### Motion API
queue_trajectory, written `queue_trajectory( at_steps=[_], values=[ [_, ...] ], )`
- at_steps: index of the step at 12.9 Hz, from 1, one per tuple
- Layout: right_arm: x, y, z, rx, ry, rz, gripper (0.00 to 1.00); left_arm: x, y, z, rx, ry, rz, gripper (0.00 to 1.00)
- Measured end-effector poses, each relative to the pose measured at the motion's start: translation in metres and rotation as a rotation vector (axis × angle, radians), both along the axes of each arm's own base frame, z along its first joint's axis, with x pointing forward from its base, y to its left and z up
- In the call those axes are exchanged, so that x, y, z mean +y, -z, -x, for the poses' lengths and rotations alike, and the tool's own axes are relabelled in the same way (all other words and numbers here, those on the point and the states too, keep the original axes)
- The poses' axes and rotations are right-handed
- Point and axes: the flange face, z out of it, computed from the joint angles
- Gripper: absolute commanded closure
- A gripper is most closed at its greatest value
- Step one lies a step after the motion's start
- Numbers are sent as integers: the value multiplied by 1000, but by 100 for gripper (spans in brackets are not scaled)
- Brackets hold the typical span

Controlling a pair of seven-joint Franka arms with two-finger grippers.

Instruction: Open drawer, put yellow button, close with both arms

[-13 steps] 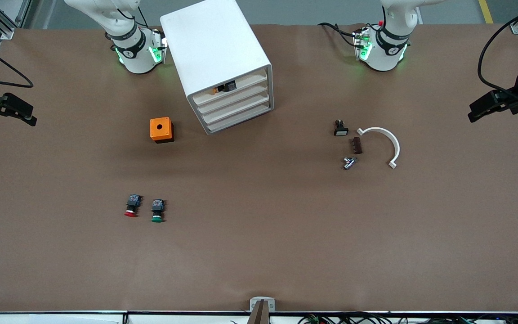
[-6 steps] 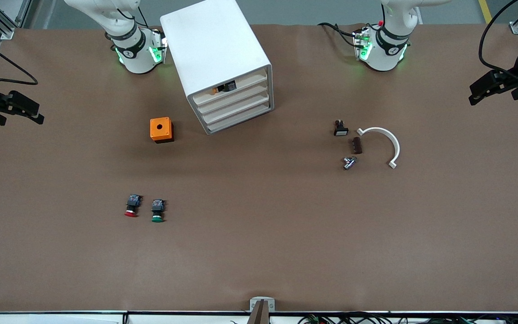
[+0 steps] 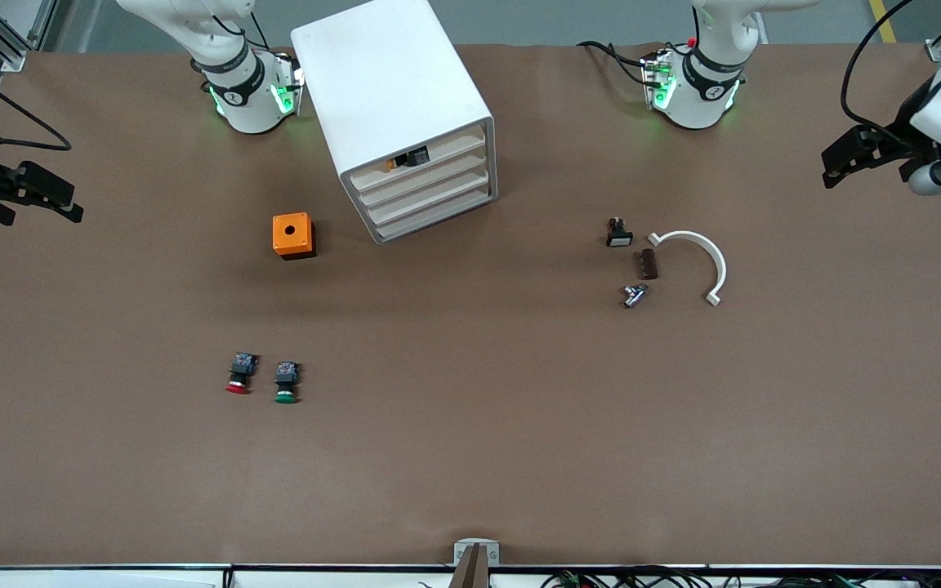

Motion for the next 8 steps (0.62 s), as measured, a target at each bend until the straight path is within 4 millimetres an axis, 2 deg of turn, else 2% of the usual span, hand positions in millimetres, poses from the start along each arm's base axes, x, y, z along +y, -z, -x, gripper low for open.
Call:
queue_trajectory(
  at_steps=[3,8],
  values=[
    [0,0,0,0,0,0,0,-3,-3,10,-9,0,21,0],
    [0,0,0,1,-1,0,0,1,-7,7,-30,-6,24,0]
  ],
)
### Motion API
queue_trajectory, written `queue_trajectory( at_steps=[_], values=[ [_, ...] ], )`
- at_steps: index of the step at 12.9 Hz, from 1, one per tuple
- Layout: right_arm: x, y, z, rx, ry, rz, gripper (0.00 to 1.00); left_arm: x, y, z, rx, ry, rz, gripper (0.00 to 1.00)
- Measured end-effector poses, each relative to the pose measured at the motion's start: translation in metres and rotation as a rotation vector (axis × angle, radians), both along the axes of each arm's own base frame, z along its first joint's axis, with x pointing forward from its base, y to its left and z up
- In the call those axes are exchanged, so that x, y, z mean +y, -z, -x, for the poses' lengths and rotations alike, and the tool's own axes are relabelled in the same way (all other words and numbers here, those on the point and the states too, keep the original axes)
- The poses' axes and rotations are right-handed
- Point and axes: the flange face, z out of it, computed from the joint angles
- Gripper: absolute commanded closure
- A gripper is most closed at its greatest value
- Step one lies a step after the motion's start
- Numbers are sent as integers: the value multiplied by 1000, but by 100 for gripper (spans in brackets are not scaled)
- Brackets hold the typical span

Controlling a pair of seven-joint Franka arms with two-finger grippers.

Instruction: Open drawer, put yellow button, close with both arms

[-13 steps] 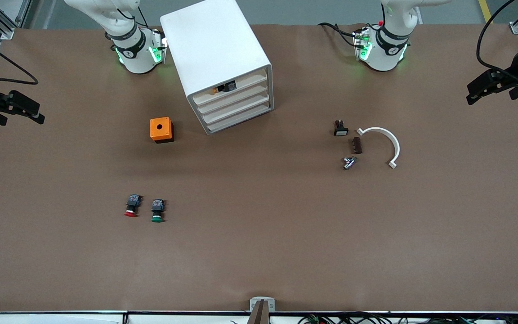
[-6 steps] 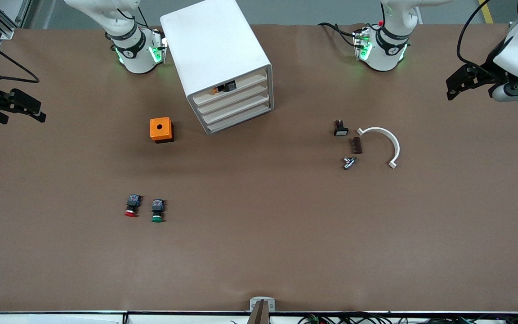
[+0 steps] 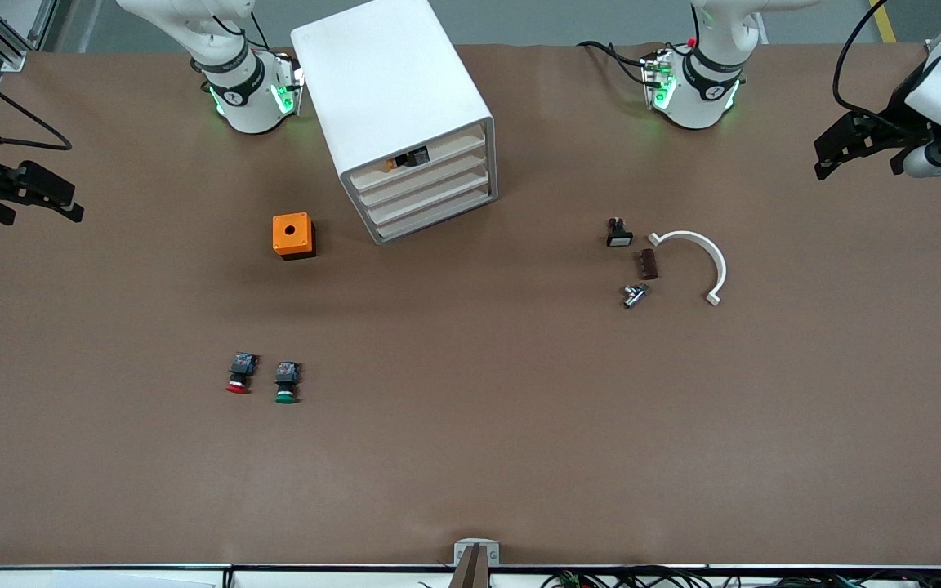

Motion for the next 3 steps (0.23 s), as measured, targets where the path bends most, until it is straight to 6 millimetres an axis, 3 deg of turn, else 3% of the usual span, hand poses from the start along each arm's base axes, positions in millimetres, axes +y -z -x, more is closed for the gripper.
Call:
queue_trajectory(
  at_steps=[3],
  values=[
    [0,0,0,0,0,0,0,0,-1,-8,-1,0,3,0]
  ],
)
